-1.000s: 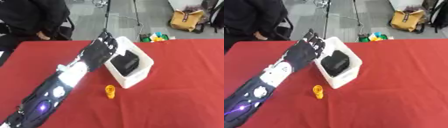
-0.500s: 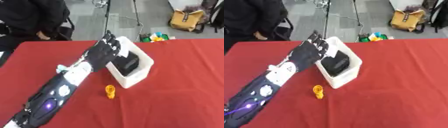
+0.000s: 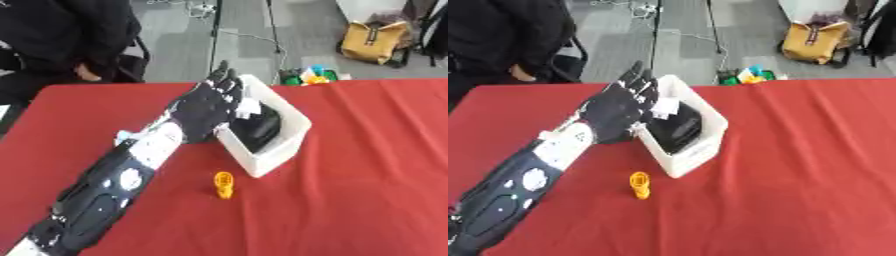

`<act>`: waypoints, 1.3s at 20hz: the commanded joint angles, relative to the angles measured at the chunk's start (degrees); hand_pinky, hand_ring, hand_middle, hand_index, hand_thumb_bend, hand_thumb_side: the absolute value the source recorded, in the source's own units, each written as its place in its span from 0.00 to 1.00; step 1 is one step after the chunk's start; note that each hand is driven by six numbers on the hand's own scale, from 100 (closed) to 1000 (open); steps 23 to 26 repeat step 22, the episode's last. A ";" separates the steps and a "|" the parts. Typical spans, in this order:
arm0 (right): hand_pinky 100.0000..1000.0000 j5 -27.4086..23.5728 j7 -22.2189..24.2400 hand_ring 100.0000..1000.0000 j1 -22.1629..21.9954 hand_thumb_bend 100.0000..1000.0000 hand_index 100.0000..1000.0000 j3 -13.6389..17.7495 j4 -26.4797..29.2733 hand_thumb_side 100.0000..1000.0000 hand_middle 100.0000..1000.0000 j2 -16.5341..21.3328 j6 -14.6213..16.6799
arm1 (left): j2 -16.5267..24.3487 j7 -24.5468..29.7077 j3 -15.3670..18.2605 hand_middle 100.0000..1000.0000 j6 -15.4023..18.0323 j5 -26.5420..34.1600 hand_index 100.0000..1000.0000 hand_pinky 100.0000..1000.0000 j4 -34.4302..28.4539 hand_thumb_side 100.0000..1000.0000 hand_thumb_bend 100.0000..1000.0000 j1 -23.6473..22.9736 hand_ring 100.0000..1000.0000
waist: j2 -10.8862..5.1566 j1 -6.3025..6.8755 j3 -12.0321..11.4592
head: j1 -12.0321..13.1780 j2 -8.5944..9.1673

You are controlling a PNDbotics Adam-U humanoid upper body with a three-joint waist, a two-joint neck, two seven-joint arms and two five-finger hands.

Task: Pick up objects on the table and place them in the box.

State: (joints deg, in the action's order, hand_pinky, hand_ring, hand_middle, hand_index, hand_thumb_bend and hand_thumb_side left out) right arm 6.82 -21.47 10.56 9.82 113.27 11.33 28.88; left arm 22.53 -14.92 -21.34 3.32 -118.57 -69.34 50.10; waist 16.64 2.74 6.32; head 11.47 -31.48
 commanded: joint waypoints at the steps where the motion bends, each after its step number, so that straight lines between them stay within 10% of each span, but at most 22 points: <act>1: 0.77 -0.56 0.07 0.84 0.24 0.00 0.69 -0.10 1.32 0.97 0.69 1.21 -0.04 | 0.12 2.08 0.12 0.89 1.04 -0.98 0.94 0.97 -0.57 0.93 0.31 1.05 0.91 | -1.22 -0.11 0.11 | 0.11 -0.12; 26: 0.77 -0.75 -0.25 0.84 -0.34 0.00 0.69 0.10 1.32 0.97 0.69 1.47 -0.28 | 3.26 2.94 2.85 0.89 -1.76 6.09 0.95 0.92 -13.19 0.83 0.42 1.41 0.88 | -2.23 -0.43 -0.99 | -0.76 -1.27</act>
